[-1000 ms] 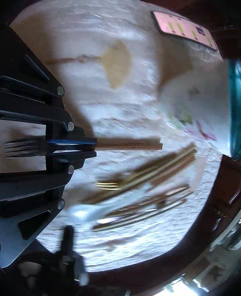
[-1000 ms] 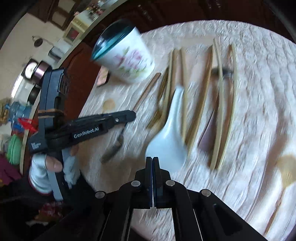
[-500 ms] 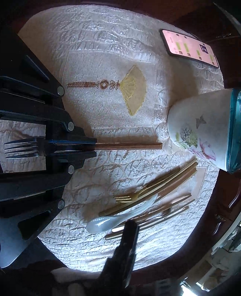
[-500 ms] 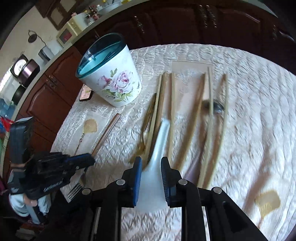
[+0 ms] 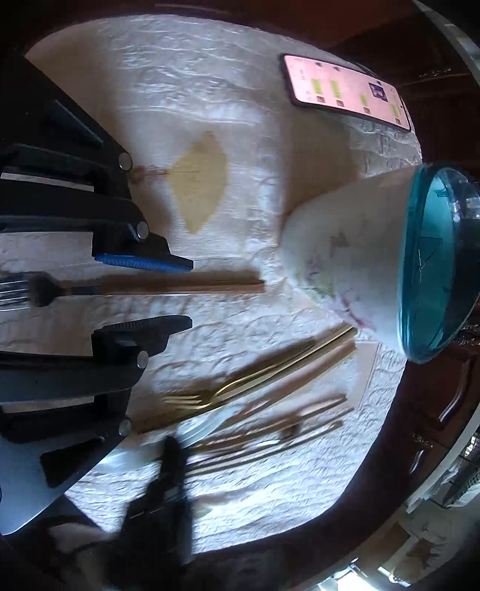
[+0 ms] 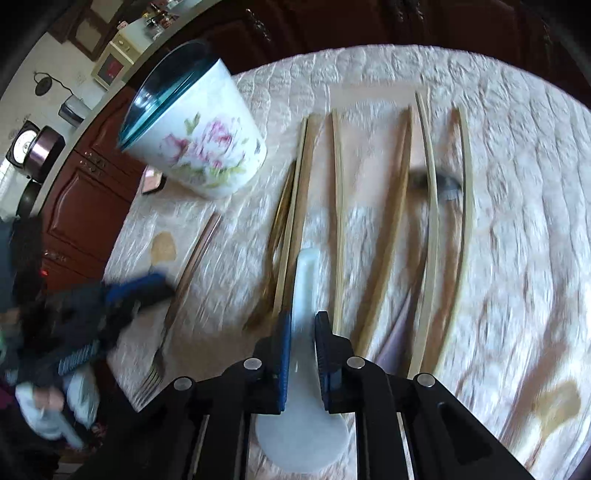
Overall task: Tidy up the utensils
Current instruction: 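Lift the fork with the left gripper while the right gripper lifts the spoon toward the holder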
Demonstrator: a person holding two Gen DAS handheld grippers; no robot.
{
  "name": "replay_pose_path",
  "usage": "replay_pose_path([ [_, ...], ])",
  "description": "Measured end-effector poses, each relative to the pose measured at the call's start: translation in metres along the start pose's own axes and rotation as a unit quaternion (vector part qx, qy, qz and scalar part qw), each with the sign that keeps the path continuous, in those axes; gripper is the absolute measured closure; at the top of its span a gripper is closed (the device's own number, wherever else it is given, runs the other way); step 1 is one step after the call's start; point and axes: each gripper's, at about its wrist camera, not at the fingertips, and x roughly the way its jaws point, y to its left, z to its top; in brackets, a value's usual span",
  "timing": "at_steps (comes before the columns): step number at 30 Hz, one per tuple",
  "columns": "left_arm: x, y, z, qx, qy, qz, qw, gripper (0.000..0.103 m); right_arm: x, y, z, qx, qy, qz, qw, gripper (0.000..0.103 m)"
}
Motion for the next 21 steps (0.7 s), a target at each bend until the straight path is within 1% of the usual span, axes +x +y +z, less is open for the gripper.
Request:
replay_pose_path([
  [2, 0.009, 0.001, 0.008, 0.0, 0.003, 0.011, 0.9999, 0.076, -0.006, 0.006, -0.009, -0.009, 0.001, -0.002, 1.0, 0.091],
  [4, 0.018, 0.001, 0.014, 0.001, 0.007, 0.018, 0.9998, 0.075, -0.009, 0.01, -0.013, -0.014, -0.001, -0.001, 1.0, 0.09],
  [5, 0.02, 0.0, 0.017, 0.002, 0.009, 0.02, 0.9998, 0.075, -0.008, 0.01, -0.013, -0.013, 0.003, -0.002, 1.0, 0.088],
  [8, 0.031, -0.002, 0.024, 0.011, 0.017, 0.027, 0.9994, 0.075, 0.002, 0.014, -0.006, -0.027, 0.01, -0.021, 0.999, 0.084],
  [13, 0.039, -0.005, 0.031, 0.018, 0.015, 0.025, 0.9994, 0.075, 0.015, 0.014, 0.01, -0.035, 0.018, -0.028, 0.999, 0.081],
  [14, 0.04, -0.005, 0.032, 0.022, 0.014, 0.024, 0.9994, 0.076, 0.018, 0.015, 0.013, -0.041, 0.02, -0.032, 0.998, 0.081],
  [15, 0.041, -0.006, 0.032, 0.025, 0.012, 0.022, 0.9994, 0.085, 0.021, 0.017, 0.016, -0.046, 0.022, -0.036, 0.998, 0.081],
  [16, 0.041, -0.007, 0.032, 0.03, 0.011, 0.02, 0.9993, 0.093, 0.02, 0.018, 0.016, -0.047, 0.021, -0.036, 0.998, 0.084],
  [17, 0.04, -0.007, 0.032, 0.033, 0.013, 0.017, 0.9992, 0.094, 0.018, 0.018, 0.017, -0.047, 0.019, -0.034, 0.998, 0.09],
  [21, 0.018, 0.004, 0.029, 0.018, 0.002, -0.019, 0.9997, 0.094, -0.01, 0.021, 0.012, -0.059, -0.003, -0.021, 0.998, 0.091],
])
